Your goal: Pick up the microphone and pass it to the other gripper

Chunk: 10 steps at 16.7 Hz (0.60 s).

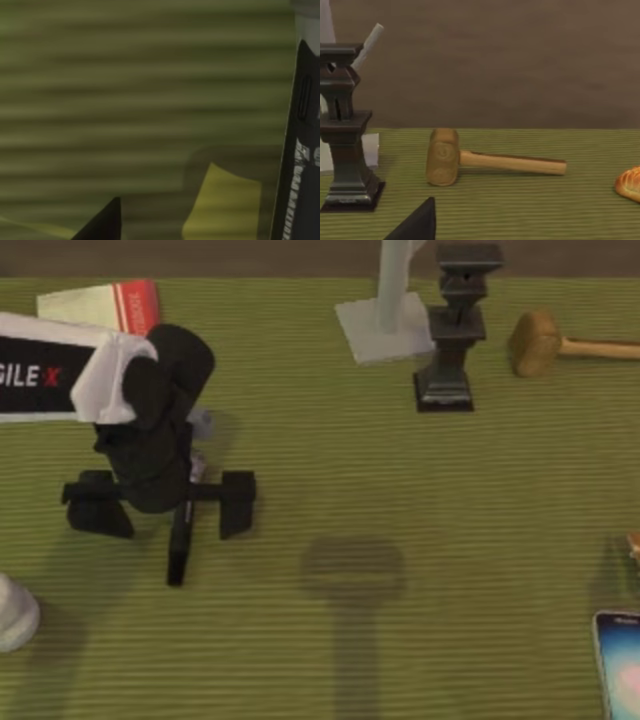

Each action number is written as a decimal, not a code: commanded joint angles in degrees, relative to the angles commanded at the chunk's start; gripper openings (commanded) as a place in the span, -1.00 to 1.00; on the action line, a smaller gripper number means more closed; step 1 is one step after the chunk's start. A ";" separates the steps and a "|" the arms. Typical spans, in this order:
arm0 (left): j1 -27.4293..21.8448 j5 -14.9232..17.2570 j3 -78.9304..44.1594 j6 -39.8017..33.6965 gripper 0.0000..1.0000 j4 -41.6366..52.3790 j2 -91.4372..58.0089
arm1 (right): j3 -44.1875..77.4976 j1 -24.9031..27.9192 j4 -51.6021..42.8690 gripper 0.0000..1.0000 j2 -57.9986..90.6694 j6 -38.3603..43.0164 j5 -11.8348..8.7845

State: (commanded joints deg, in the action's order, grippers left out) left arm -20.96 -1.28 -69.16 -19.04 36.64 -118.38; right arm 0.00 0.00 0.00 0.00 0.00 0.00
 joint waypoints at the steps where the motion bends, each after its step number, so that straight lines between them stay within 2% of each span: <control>1: 0.00 0.00 0.00 0.00 1.00 0.00 0.00 | 0.00 0.00 0.00 1.00 0.00 0.00 0.00; 10: 0.00 0.00 0.00 0.00 -0.36 0.00 0.00 | 0.00 0.00 0.00 1.00 0.00 0.00 0.00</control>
State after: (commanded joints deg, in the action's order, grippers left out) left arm -20.96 -1.28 -69.16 -19.04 36.64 -118.38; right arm 0.00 0.00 0.00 0.00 0.00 0.00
